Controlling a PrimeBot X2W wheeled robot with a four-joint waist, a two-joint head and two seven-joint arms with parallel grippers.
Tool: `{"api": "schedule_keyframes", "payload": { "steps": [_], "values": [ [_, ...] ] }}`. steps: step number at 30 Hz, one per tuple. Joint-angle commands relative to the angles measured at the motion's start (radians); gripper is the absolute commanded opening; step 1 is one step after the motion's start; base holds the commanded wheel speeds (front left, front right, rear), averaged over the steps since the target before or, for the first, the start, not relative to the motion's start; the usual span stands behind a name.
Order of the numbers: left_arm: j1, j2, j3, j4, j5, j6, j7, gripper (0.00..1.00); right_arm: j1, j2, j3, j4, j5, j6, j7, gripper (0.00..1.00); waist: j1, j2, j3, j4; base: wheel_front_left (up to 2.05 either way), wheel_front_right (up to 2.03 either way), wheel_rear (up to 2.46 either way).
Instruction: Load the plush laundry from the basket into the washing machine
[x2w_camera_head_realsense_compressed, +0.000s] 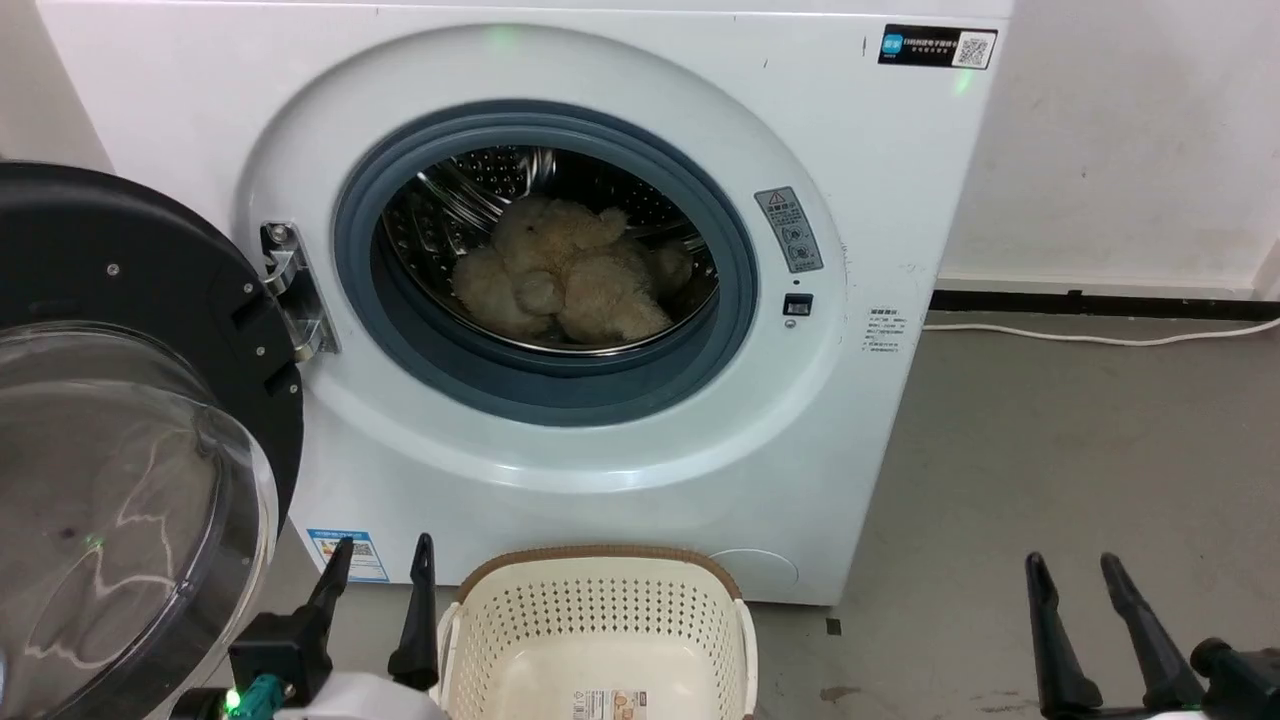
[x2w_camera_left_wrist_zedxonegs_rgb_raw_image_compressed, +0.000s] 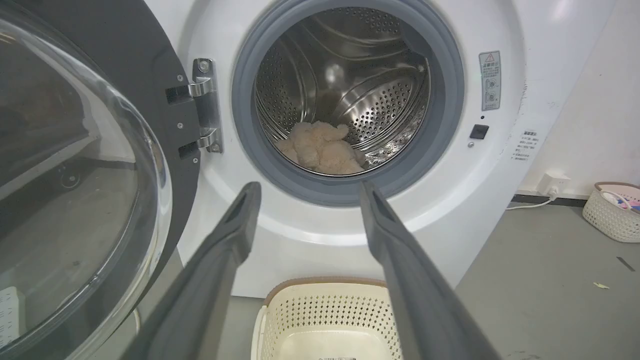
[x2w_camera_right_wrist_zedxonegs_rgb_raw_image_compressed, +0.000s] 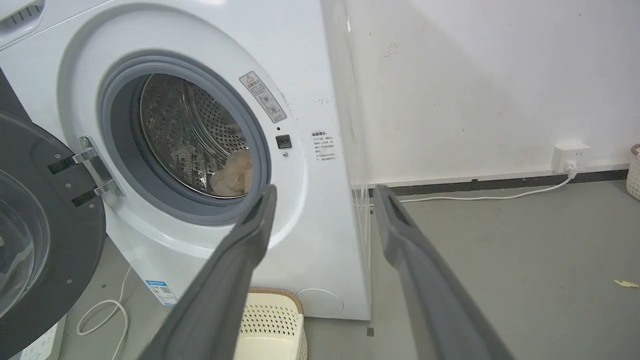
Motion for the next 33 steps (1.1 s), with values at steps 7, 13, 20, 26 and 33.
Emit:
{"api": "schedule_keyframes", "payload": {
  "steps": [7, 13, 20, 26, 33],
  "values": [
    [0.061, 0.009, -0.014, -0.052, 0.011, 0.022, 0.012, 1.0, 0.036, -0.001, 0.013, 0.033, -0.009, 0.001, 0.058, 1.0, 0.0, 0.0, -0.002, 0.008, 0.0, 0.0, 0.0],
    [0.068, 0.013, -0.025, -0.059, 0.01, 0.022, 0.021, 1.0, 0.038, -0.001, 0.018, 0.053, -0.008, 0.001, 0.08, 1.0, 0.0, 0.0, -0.005, 0.012, 0.0, 0.0, 0.0],
    [0.066, 0.013, -0.036, -0.057, 0.008, 0.021, 0.029, 1.0, 0.036, -0.001, 0.016, 0.067, -0.012, 0.001, 0.093, 1.0, 0.0, 0.0, -0.005, 0.014, 0.0, 0.0, 0.0],
    [0.064, 0.019, -0.045, -0.053, 0.016, 0.029, 0.044, 1.0, 0.032, -0.001, 0.015, 0.07, -0.013, 0.001, 0.097, 1.0, 0.0, 0.0, -0.005, 0.012, 0.0, 0.0, 0.0],
    [0.066, 0.02, -0.05, -0.054, 0.009, 0.036, 0.061, 1.0, 0.026, -0.001, 0.016, 0.072, -0.006, 0.001, 0.094, 1.0, 0.0, 0.0, -0.007, 0.011, 0.0, 0.0, 0.0]
  ]
}}
